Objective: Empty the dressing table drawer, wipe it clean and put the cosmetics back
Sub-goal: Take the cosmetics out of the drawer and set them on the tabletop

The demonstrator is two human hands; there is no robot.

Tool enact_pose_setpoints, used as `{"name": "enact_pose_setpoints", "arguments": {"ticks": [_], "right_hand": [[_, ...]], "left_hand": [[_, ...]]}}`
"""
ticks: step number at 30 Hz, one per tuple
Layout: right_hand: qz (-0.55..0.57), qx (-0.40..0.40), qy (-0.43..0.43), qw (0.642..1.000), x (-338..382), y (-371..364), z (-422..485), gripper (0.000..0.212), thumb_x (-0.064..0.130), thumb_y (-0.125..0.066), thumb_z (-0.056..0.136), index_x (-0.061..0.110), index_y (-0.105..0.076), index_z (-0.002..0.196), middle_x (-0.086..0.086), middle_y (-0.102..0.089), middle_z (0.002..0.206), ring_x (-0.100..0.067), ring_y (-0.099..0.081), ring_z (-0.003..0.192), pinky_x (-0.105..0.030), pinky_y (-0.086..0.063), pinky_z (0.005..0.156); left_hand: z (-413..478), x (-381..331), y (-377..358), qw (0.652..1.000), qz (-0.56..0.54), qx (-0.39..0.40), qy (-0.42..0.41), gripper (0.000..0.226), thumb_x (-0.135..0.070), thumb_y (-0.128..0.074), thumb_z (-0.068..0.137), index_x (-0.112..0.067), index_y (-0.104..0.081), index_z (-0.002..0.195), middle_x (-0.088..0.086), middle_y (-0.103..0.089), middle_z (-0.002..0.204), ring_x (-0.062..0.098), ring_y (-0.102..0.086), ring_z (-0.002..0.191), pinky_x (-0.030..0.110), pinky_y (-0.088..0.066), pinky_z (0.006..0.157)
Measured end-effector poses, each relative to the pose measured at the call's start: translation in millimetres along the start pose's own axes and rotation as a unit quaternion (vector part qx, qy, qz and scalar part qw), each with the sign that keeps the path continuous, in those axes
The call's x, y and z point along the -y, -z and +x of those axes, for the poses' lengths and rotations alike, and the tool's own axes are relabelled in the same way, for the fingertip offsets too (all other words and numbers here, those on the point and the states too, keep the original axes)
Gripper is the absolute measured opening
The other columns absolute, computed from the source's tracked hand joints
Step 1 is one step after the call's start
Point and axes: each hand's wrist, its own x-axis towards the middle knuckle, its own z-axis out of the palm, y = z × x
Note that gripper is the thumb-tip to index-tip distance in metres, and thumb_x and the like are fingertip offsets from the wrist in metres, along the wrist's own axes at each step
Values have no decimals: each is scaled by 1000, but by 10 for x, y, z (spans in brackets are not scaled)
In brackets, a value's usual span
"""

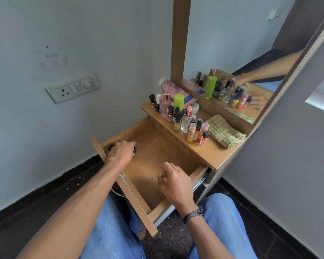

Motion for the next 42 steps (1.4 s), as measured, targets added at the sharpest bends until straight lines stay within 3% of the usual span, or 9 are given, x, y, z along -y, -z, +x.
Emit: {"name": "enact_pose_setpoints", "arguments": {"ticks": [5,9,15,18,21,28,32,37,42], "right_hand": [[7,-7,2,1000,6,14,-4,29,32,-61,94,31,-63,122,14,-66,98,-7,-60,89,-26,-56,68],[19,-16,-3,1000,-12,15,2,29,31,-62,92,32,-62,121,16,-65,97,-5,-60,88,-27,-58,70],[148,-59,-25,987,-19,79,24,43,16,-71,90,29,-58,129,16,-54,114,-1,-60,80,-21,-55,70],[243,-84,-39,966,-13,156,19,48,15,-73,91,30,-57,134,17,-49,118,-3,-61,84,-18,-55,76],[258,-91,-33,961,-67,269,34,42,16,-73,92,26,-63,131,16,-54,118,-2,-61,87,-20,-55,79],[258,-83,-12,963,-283,654,84,20,18,-74,92,21,-74,112,13,-68,100,-4,-63,88,-27,-56,79],[256,-160,-10,953,-321,840,52,19,17,-76,89,23,-74,106,12,-71,97,-5,-66,83,-28,-58,74],[252,-304,-63,917,-436,992,76,19,15,-78,85,25,-73,100,13,-69,94,-11,-70,79,-28,-59,70],[237,-334,-133,903,-622,964,94,17,15,-77,86,18,-74,102,6,-72,95,-11,-69,80,-30,-59,74]], "left_hand": [[-72,-55,119,998,-57,-24,1,38,-22,-60,100,-17,-53,137,13,-68,117,30,-68,105,40,-58,78],[-129,-88,245,985,-167,-9,40,11,-32,-56,102,-30,-56,112,5,-69,111,27,-63,91,36,-49,69],[-554,-415,364,914,-405,9,12,10,-27,-54,103,-33,-60,108,-14,-62,98,7,-60,86,24,-38,66],[-739,-586,345,877,-479,29,-32,15,-25,-57,102,-39,-62,106,-10,-66,107,12,-64,100,34,-53,86],[-806,-711,360,875,-477,46,-63,14,-29,-57,101,-42,-61,106,-10,-67,107,12,-65,99,46,-54,96],[-878,-930,586,874,-473,40,-101,13,-31,-58,101,-43,-63,106,-9,-66,110,14,-66,98,50,-53,98],[-915,-1125,746,867,-482,18,-127,17,-31,-60,100,-43,-62,112,-8,-63,125,14,-63,110,39,-52,95],[-845,-1418,806,847,-509,-87,-129,18,-26,-63,98,-35,-66,113,-10,-57,127,3,-61,104,8,-48,67],[-685,-1671,700,827,-522,-158,-139,19,-18,-68,95,-33,-68,106,-3,-55,122,6,-63,98,16,-55,78]]}}
